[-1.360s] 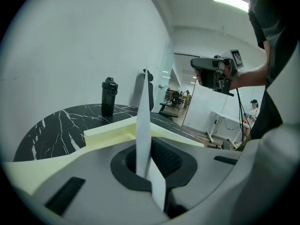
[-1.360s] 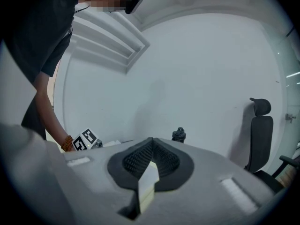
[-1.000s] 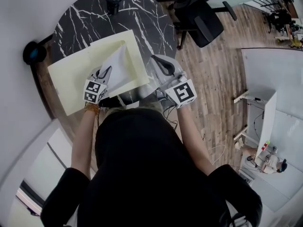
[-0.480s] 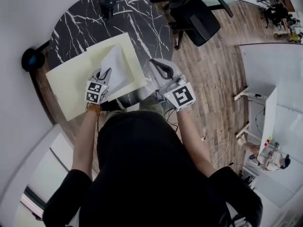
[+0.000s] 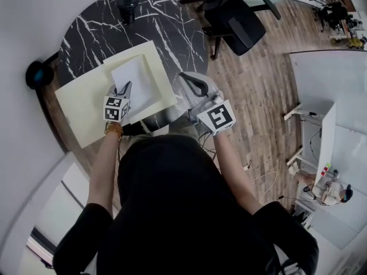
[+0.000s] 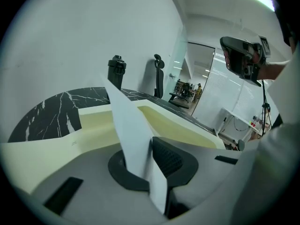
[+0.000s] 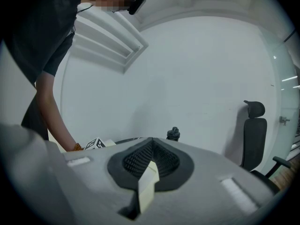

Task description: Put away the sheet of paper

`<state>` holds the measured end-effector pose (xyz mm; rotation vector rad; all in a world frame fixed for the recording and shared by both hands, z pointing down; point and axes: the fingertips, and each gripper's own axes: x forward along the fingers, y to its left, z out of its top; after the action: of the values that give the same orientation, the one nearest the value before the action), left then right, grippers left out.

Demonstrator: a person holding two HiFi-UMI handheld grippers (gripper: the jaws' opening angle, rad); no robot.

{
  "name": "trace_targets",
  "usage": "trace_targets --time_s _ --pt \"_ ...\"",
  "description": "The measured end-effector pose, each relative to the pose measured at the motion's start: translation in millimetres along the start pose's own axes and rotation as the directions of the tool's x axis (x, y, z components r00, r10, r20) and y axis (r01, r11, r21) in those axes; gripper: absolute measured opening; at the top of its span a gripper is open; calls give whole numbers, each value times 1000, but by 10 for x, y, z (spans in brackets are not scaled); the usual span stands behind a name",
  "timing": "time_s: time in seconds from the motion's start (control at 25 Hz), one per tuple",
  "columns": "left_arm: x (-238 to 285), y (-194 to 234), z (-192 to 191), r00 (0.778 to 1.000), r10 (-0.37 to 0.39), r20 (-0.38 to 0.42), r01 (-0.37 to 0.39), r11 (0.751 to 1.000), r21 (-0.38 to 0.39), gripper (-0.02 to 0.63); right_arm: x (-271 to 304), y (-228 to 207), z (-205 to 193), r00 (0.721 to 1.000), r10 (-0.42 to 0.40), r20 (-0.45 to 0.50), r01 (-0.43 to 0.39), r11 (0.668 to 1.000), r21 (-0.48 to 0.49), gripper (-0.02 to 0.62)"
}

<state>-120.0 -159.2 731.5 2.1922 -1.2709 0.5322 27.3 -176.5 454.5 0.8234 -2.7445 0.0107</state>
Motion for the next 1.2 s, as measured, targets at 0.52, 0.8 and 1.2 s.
trace_targets --time_s 0.52,0.8,1.2 --pt "-727 664 -101 973 227 39 -224 972 -75 259 33 104 7 1000 27 10 -27 1000 9 -2" --pt "-730 33 -273 997 25 -71 -2 951 310 259 84 242 -18 998 56 7 -56 998 7 -2" --pt "-62 -202 -745 964 -23 -264 90 966 241 249 -22 315 -51 998 64 -4 -64 998 1 -2"
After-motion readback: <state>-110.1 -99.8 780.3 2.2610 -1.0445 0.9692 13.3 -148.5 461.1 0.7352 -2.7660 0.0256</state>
